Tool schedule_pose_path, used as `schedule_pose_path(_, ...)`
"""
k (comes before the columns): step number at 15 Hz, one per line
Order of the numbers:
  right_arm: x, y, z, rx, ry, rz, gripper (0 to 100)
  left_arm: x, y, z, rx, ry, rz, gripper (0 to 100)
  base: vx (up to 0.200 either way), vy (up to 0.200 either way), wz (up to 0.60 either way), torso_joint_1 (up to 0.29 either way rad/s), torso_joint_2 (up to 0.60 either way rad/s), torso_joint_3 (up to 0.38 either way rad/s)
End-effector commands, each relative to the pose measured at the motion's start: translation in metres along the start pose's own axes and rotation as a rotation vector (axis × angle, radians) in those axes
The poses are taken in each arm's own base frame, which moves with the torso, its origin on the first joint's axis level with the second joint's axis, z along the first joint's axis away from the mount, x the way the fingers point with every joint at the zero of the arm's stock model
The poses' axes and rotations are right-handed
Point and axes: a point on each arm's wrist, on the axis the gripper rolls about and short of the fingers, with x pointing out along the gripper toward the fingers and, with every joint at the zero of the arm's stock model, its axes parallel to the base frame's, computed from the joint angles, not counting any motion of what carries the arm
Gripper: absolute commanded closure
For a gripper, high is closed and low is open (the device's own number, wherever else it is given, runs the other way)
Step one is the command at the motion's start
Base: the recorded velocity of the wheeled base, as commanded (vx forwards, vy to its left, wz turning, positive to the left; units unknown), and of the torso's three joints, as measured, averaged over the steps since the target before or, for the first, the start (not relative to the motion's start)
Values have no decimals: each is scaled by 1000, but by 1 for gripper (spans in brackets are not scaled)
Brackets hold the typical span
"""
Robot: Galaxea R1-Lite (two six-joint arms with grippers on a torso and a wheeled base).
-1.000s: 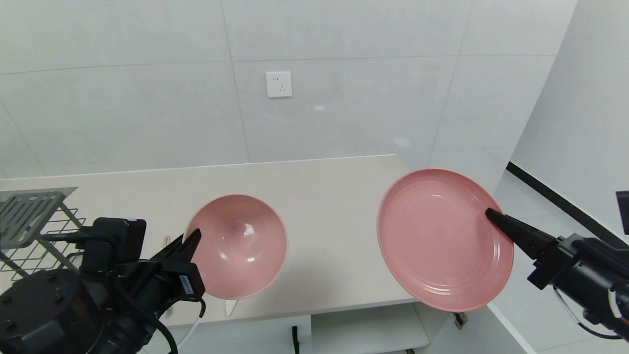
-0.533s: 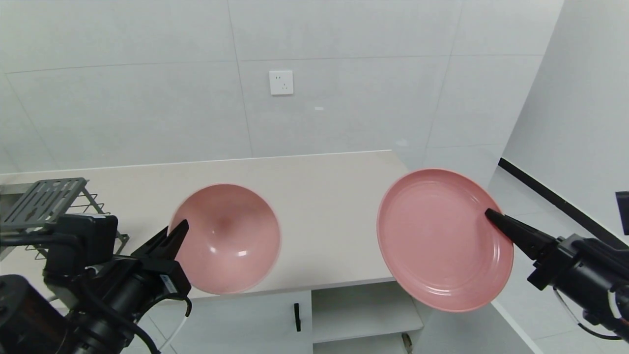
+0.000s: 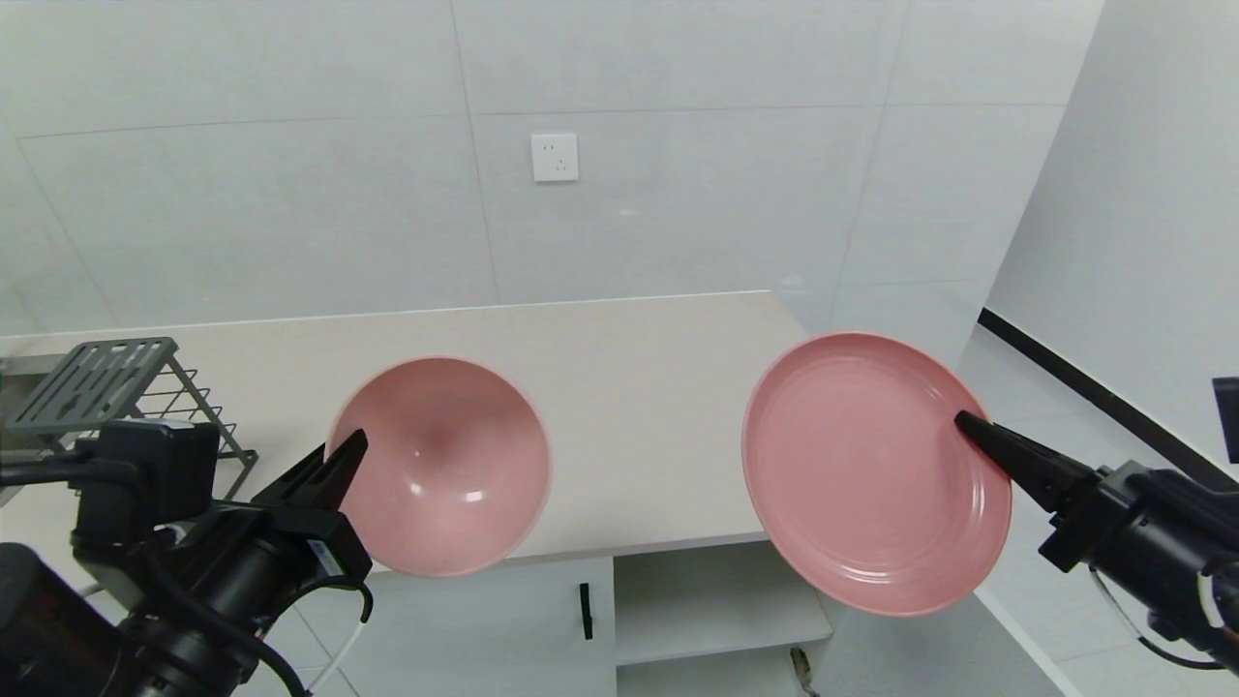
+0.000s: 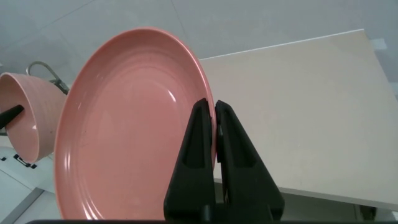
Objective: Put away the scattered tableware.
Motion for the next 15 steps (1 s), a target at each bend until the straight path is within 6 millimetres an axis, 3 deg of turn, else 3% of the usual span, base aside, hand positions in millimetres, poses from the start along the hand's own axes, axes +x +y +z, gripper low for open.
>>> schedule_pose_path(1, 0, 0, 0, 0, 1, 2, 100, 0, 0, 0, 0, 2, -1, 100, 0, 0, 0, -178, 354, 168)
schedule_pose_path(14, 1, 0, -2, 2, 11, 1, 100, -3, -5, 0, -5, 2, -33, 100, 0, 0, 0, -136, 271, 138)
schedule_pose_path(15, 1, 0, -2, 3, 9, 2, 100, -2, -5, -1, -6, 3, -32, 100, 0, 0, -600, -36, 71, 41)
